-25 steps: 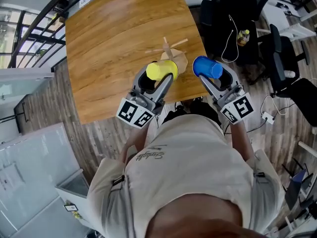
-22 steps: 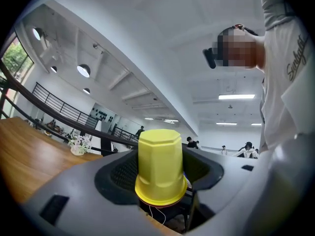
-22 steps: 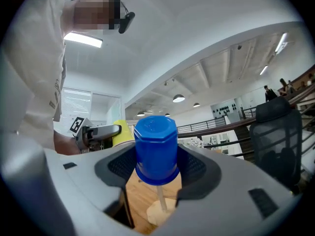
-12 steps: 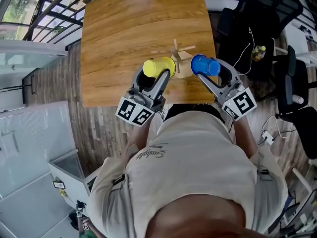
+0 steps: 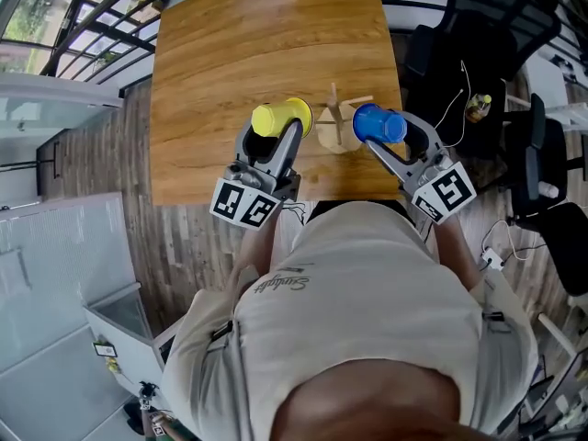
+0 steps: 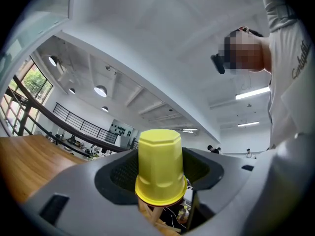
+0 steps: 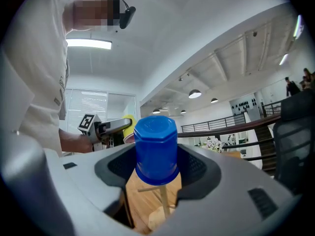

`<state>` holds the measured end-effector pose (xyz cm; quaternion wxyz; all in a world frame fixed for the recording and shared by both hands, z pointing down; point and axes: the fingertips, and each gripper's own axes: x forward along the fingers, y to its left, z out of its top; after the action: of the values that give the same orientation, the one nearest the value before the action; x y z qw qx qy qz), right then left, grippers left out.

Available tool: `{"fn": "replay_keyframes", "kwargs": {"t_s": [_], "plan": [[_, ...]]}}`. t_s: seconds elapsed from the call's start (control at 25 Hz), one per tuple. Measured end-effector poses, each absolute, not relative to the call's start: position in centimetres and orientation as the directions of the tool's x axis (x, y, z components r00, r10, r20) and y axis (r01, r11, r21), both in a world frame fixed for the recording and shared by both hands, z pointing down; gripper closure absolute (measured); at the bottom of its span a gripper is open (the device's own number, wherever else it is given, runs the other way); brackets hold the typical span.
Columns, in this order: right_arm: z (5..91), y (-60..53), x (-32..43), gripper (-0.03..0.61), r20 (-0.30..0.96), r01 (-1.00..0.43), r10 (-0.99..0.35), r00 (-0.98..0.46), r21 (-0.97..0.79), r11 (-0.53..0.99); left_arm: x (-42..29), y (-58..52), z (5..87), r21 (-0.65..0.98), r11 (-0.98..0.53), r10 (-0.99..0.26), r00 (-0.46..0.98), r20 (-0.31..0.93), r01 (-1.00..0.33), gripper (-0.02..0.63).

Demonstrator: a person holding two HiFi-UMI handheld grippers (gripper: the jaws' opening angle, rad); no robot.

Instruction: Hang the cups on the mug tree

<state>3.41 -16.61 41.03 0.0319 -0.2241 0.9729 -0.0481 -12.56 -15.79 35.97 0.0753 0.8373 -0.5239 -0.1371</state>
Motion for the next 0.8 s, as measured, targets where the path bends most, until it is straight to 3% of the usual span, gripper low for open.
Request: {"fn": "replay_keyframes", "kwargs": {"t_s": [0.8], "plan": [[40.5, -17.5, 2.4, 0.331, -0.028, -0.524, -0.530, -0.848, -0.120, 0.843, -14.5, -20.4, 40.6, 0.408, -0.481, -0.873, 0.467, -0.140, -0.776, 0.337]]}}
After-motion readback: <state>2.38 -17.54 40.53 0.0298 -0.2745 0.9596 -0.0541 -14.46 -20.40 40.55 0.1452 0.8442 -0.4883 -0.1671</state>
